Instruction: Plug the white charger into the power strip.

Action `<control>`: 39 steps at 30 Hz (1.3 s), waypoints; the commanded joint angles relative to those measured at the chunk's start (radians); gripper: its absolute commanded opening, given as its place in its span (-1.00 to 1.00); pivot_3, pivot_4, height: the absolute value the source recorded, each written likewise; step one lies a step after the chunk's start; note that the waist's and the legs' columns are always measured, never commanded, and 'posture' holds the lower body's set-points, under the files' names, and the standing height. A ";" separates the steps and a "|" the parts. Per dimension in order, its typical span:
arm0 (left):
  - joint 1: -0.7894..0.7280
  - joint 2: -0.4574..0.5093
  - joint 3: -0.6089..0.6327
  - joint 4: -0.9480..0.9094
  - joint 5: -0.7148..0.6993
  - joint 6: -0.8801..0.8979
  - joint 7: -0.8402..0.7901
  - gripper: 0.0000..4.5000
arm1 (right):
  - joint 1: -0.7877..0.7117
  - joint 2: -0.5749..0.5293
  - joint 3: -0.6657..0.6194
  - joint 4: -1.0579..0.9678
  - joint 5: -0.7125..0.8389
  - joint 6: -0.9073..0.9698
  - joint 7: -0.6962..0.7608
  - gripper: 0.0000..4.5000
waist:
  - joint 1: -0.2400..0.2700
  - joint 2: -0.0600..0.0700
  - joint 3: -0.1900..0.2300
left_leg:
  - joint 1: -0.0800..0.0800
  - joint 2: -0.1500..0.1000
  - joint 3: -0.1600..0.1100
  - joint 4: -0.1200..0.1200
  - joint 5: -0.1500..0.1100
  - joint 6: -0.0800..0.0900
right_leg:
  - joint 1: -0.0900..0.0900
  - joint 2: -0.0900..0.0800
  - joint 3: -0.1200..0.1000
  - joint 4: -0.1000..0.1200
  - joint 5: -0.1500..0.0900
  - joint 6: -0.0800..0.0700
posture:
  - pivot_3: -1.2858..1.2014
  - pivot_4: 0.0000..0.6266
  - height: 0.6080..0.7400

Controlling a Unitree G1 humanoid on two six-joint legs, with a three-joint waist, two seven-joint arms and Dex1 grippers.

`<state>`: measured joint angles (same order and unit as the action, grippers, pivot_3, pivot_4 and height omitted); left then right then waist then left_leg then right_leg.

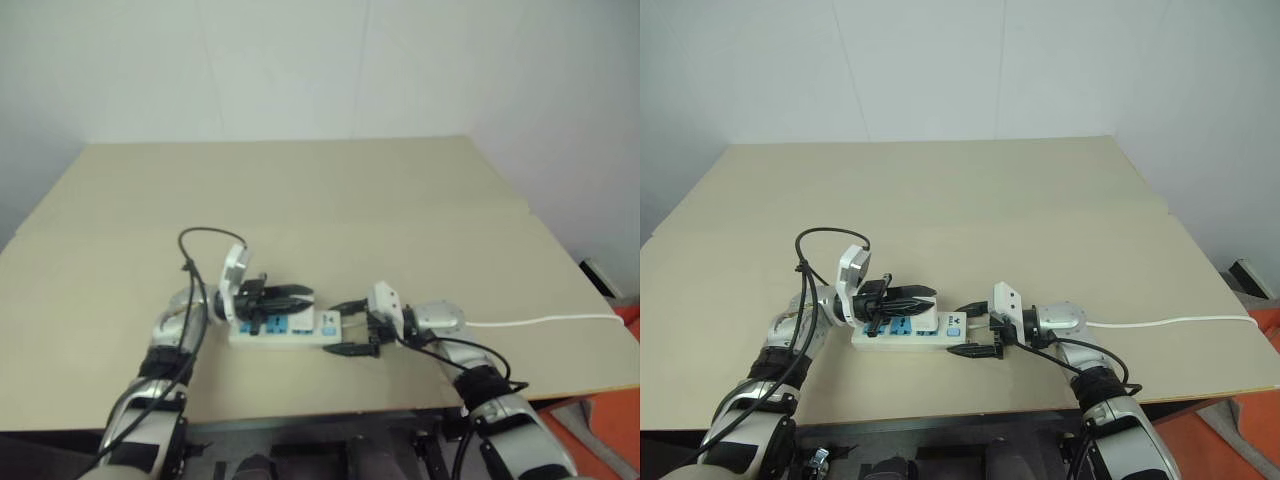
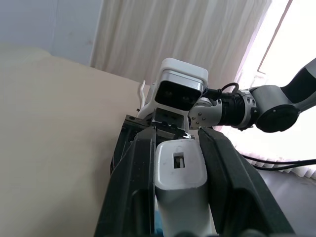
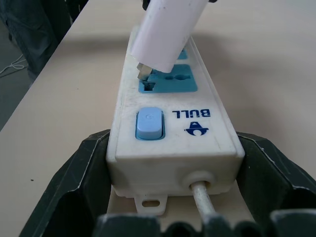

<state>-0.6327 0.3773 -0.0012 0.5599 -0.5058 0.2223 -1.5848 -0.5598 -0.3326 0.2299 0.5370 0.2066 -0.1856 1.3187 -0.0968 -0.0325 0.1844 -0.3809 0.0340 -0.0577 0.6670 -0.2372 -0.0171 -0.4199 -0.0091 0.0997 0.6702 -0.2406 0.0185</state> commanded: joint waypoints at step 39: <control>0.077 0.018 -0.023 0.021 0.044 -0.231 -0.030 -0.54 | 0.029 0.010 0.018 0.006 -0.043 -0.032 -0.011 0.53 | -0.002 0.000 -0.006 | 0.013 0.000 0.000 -0.006 0.000 0.000 | 0.014 0.000 0.000 -0.007 -0.005 0.008 | 0.03 -0.52 1.00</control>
<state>-0.5843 0.3725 -0.0212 0.5721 -0.4834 0.0001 -1.6070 -0.5440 -0.3245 0.2303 0.5325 0.1809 -0.2120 1.3006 -0.0985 -0.0323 0.1783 -0.3674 0.0346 -0.0576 0.6609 -0.2373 -0.0171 -0.4061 -0.0087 0.0998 0.6635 -0.2452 0.0260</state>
